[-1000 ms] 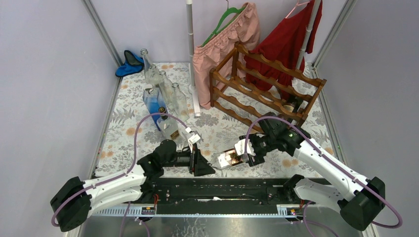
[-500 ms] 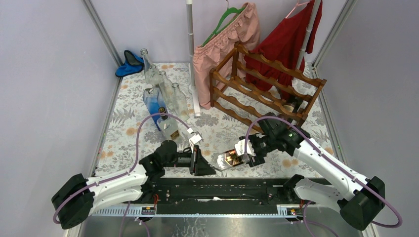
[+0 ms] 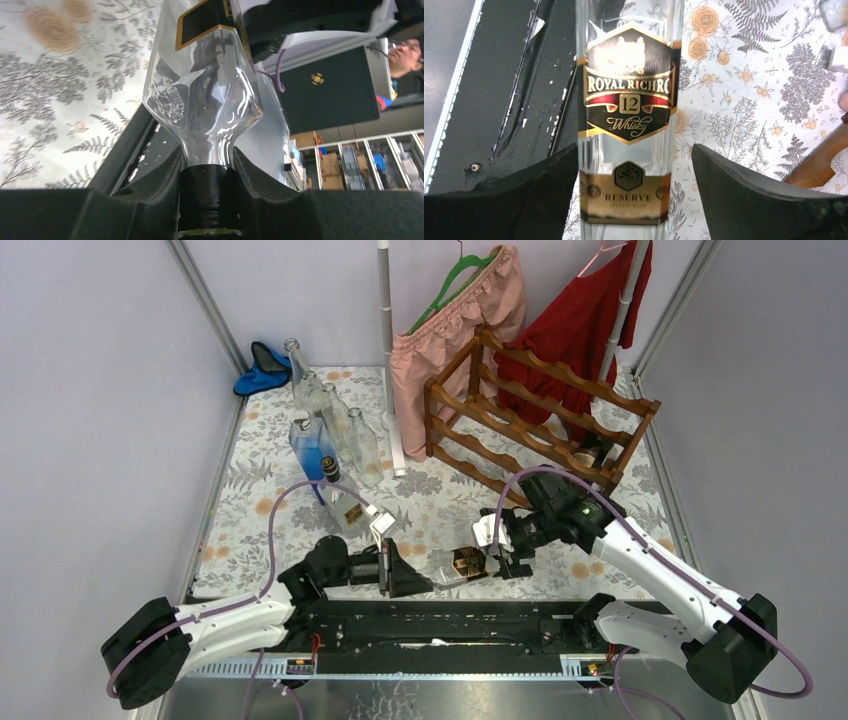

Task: Put the wine bottle on the wine rack
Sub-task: Pick up the wine bottle from the center of the board.

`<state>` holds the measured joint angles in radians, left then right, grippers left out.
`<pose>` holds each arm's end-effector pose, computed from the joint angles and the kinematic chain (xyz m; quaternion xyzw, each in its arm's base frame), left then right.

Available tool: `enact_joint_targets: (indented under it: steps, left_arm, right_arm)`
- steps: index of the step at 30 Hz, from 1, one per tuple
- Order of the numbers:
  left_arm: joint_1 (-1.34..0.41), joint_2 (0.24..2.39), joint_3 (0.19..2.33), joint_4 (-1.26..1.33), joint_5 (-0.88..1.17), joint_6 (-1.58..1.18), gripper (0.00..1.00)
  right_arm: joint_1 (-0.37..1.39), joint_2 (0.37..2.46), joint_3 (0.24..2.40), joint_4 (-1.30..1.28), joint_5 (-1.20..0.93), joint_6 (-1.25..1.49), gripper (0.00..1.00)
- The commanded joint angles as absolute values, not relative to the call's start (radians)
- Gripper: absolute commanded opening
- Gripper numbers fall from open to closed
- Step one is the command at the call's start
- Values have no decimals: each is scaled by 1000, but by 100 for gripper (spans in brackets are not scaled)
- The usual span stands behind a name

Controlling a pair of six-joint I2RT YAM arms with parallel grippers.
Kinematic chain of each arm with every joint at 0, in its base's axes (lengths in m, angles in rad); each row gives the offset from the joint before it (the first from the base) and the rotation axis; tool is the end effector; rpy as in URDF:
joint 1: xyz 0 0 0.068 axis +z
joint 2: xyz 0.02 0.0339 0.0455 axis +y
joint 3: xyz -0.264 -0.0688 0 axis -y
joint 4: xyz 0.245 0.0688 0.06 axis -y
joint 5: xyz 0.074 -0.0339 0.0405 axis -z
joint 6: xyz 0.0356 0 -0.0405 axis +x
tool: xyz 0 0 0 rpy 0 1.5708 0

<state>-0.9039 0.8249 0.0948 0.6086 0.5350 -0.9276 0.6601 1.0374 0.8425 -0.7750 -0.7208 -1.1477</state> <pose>0.0892 -0.1427 0.1760 0.1666 0.7241 -0.6275 0.2325 0.1394 0.1380 0.2691 -0.7669 0.4709 0.2600 0.3501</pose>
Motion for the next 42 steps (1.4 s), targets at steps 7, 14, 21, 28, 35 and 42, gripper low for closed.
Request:
enact_joint_targets:
  steps: [7, 14, 21, 28, 35, 42]
  left_arm:
    - [-949, 772, 41, 794, 443, -989, 0]
    - [-983, 745, 3, 863, 336, -1039, 0]
    - [-1046, 731, -78, 960, 160, -1114, 0]
    - [-1165, 800, -83, 1076, -80, -1094, 0]
    - [-1233, 1042, -52, 1296, -233, -1081, 0]
    - [-1277, 1272, 44, 1488, -345, -1036, 0]
  right_arm:
    - [667, 1044, 1012, -757, -835, -998, 100]
    - [666, 1085, 1131, -818, -887, -938, 100]
    - [637, 1104, 1228, -849, -916, -855, 100]
    - [621, 1133, 1432, -906, -856, -761, 100]
    - [589, 1107, 1425, -858, -885, -701, 100]
    - [558, 1067, 1378, -821, -898, -680, 100]
